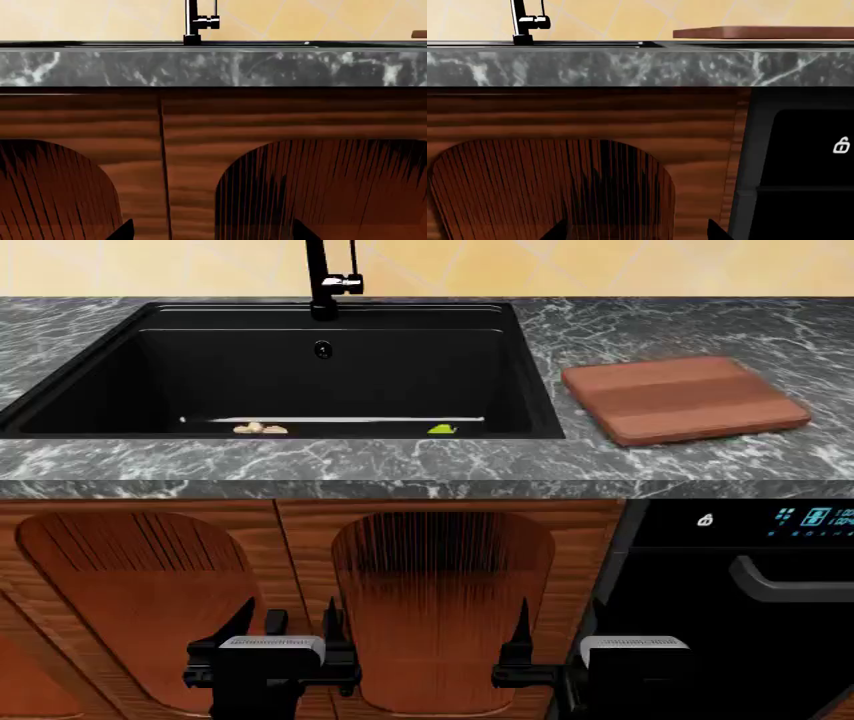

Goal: Pick the vegetables from the sink and place them on the cutting board.

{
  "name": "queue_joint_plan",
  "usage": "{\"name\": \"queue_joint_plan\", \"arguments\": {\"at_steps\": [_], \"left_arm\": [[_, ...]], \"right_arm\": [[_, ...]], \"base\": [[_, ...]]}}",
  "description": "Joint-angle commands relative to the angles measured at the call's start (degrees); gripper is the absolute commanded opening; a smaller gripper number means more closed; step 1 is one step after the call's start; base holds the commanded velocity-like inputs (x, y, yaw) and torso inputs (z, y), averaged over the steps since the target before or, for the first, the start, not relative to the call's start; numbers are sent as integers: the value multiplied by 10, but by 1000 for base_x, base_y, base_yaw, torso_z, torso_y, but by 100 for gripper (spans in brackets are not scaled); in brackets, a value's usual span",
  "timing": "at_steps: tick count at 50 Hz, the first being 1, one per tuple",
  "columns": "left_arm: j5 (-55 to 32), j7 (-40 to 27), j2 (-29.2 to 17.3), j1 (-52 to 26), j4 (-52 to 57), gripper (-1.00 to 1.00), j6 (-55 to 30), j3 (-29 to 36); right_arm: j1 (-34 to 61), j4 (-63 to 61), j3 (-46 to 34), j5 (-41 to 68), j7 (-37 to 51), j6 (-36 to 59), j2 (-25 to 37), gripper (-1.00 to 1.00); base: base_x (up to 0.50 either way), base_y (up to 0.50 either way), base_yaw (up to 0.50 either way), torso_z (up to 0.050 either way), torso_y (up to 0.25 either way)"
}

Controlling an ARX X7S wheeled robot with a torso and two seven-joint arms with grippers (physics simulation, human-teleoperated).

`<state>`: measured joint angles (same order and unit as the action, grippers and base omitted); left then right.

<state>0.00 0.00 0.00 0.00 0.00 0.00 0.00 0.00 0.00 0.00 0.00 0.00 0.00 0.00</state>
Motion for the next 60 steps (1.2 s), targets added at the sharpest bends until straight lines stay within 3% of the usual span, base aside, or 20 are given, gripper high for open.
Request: {"name": "queue_joint_plan", "arguments": {"at_steps": [1,14,19,28,37,60], "left_arm": [[-5,-11,-10,6,8,100,-1,11],[-38,-8,-49,57,95,100,0,20],[-66,-8,-66,51,256,100,-105,21],[-127,-57,-76,-89,442,100,-296,-33],[-104,-63,-94,-81,467,100,-287,-11],[-112,-74,-120,-95,478,100,-355,1]], "right_arm": [[-4,-7,-13,13,9,-1,8,100],[-37,-124,-54,42,25,58,37,100],[-31,-299,-43,81,30,178,57,100],[79,-528,-4,137,67,393,84,100],[75,-525,1,151,67,401,90,100],[78,-550,-26,145,89,414,106,100]], "base": [[0,0,0,0,0],[0,0,0,27,0],[0,0,0,50,0],[0,0,0,50,0],[0,59,0,50,0],[102,500,0,41,0]]}}
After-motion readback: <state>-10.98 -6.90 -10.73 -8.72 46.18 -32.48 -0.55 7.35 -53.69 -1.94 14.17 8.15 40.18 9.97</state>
